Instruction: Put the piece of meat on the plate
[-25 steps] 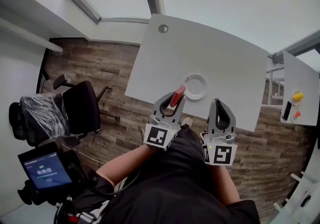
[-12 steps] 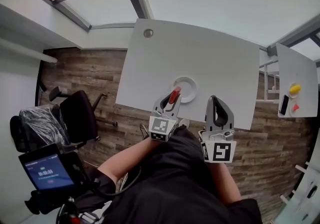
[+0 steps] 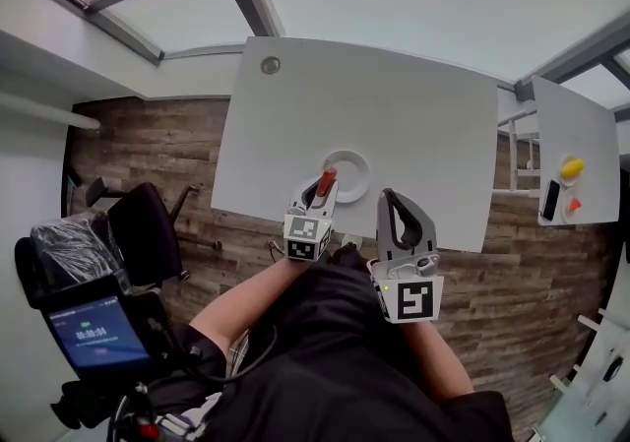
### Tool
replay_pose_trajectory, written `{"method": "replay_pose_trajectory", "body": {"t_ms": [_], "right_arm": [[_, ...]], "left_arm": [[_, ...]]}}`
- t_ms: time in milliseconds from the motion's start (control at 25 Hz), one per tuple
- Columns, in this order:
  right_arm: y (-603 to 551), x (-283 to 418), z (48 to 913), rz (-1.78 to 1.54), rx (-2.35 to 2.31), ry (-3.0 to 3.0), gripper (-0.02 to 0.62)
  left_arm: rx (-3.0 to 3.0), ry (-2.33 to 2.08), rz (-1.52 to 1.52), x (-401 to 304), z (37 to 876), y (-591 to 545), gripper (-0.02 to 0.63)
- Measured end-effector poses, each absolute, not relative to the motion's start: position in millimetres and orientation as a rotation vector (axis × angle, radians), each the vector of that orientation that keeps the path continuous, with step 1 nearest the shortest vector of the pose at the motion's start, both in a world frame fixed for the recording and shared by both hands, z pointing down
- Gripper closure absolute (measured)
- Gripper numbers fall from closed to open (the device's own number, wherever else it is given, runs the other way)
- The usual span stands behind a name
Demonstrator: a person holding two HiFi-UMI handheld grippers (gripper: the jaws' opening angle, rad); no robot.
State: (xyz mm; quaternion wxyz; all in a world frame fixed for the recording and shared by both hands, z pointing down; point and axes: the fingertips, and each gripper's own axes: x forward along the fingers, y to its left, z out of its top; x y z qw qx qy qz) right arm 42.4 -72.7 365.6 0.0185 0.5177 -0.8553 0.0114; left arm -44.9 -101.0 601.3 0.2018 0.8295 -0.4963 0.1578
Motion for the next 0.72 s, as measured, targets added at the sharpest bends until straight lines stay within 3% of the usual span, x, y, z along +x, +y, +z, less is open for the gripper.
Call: {"method": "replay_pose_trajectory", "body": {"t_ms": [720], "right_arm": [[-80.7,73.9,379.5,-0.034,1.593,-2.627,0.591]], "left_arm": [[2.320,-1.218,0.668,6.1,699.6,-103.3,0.511]]}}
